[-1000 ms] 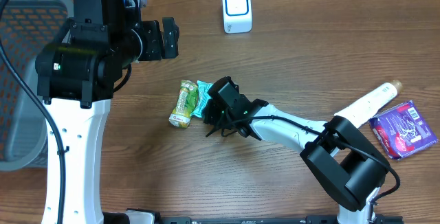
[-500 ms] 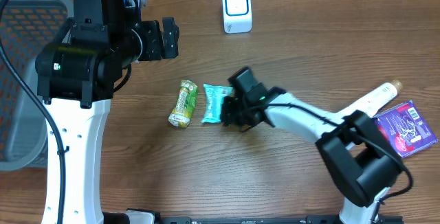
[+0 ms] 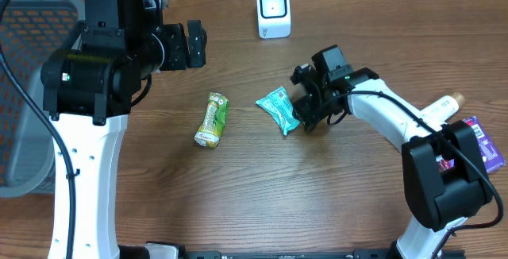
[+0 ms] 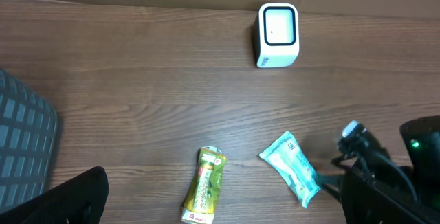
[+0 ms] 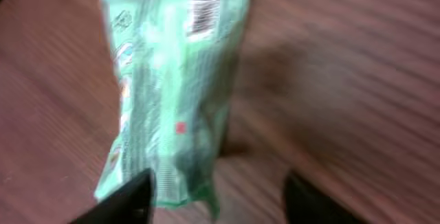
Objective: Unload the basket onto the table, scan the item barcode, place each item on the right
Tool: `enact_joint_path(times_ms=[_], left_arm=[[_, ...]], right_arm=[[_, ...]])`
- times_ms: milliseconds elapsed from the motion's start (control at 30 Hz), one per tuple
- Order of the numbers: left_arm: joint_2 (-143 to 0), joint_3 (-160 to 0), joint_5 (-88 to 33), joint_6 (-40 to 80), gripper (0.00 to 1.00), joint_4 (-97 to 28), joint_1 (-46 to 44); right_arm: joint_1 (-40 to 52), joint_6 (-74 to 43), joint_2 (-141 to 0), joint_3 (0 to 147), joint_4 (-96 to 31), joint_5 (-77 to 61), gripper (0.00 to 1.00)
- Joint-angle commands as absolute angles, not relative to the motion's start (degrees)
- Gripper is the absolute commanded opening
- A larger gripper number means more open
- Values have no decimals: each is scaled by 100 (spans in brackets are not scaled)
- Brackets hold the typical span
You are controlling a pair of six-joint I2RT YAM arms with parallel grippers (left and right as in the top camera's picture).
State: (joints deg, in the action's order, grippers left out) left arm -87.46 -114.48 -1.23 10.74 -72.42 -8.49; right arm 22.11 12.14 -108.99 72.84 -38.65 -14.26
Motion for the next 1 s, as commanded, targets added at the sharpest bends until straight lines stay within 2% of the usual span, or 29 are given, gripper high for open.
enact_joint_path(times_ms=[0, 200, 267, 300, 400, 467, 833, 900, 967], left_arm=[[-8774, -11452, -104, 1028, 100, -7220, -827], [-8774, -11452, -104, 1028, 100, -7220, -827], [-8774, -11452, -104, 1028, 100, -7220, -827], [-8774, -11452, -104, 1028, 99, -7220, -827], [-8774, -11452, -104, 1028, 99, -7220, -827], [-8774, -11452, -104, 1028, 99, -7220, -827], [-8774, -11452, -104, 1028, 99, -7220, -827], [-8774, -11452, -104, 1028, 100, -7220, -827], [-8774, -11452, -104, 1028, 100, -7220, -827]], right_arm=[[2165, 416, -10676, 7848, -3983, -923, 74], [2093, -2106, -10678, 8176, -4648, -1498, 88], [2075, -2845, -10678, 8077, -4797, -1761, 88], [2075, -3203, -10678, 8014, -4853, -1844, 88], [2115, -4407, -10678, 7747, -4871, -1942, 73], [2178, -5050, -10678, 7546, -4716, -1870, 70], [2792, -6283, -10678, 6519, -3109, -1284, 69], [2829, -6278, -10678, 6425, -2934, -1262, 66], [2829, -6125, -10678, 6407, -2862, -1267, 59]])
